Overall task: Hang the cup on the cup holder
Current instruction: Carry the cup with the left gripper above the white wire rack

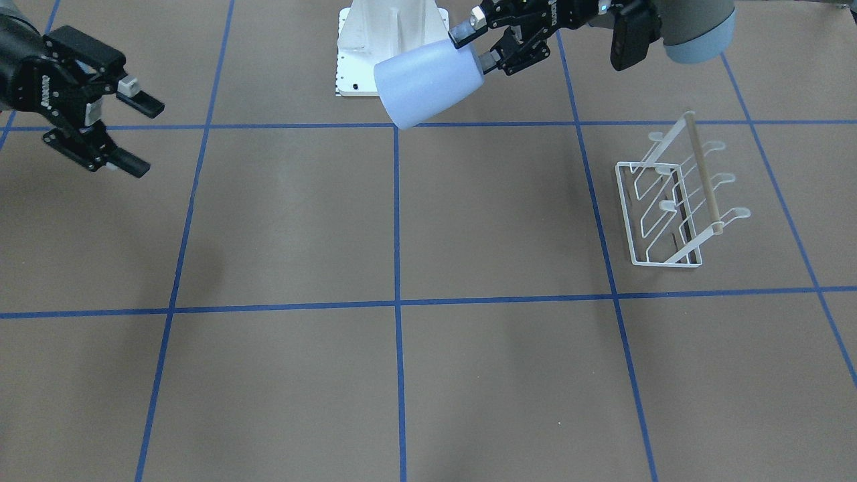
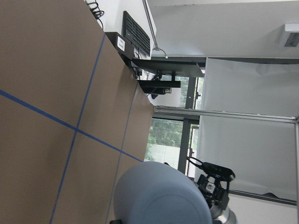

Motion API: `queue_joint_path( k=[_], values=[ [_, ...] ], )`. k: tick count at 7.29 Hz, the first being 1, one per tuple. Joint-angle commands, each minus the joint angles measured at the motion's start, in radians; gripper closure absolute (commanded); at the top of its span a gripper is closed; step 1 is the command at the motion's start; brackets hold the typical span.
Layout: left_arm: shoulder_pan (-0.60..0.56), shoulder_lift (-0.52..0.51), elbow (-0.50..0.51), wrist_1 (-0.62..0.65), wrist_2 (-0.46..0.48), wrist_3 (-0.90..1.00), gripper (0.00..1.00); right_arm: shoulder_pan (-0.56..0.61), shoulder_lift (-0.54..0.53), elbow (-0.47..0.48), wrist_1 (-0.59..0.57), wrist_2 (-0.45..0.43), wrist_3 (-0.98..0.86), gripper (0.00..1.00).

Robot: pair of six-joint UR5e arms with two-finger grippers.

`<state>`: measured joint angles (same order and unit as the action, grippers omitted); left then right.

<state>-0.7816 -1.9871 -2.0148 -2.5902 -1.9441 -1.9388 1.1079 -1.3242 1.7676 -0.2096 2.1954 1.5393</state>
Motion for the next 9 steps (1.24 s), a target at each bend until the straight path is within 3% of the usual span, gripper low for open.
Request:
queue_joint_path(
  k=[1,5,7,9],
  values=[
    [-0.095,-0.007,-0.096,0.390,-0.093,0.252,1.00,0.091,-0.001,0.001,-0.289,0.018,-0.296,0.00],
    [-0.198,0.002,-0.180,0.896,-0.091,0.706,1.00,0.211,-0.029,0.004,-0.821,-0.046,-0.844,0.00],
    [-0.263,0.005,-0.200,1.106,-0.091,0.934,1.00,0.240,-0.084,0.007,-1.001,-0.039,-1.101,0.00],
    [-0.295,0.007,-0.193,1.279,-0.091,1.134,1.00,0.241,-0.157,0.021,-1.176,0.002,-1.230,0.00]
  ],
)
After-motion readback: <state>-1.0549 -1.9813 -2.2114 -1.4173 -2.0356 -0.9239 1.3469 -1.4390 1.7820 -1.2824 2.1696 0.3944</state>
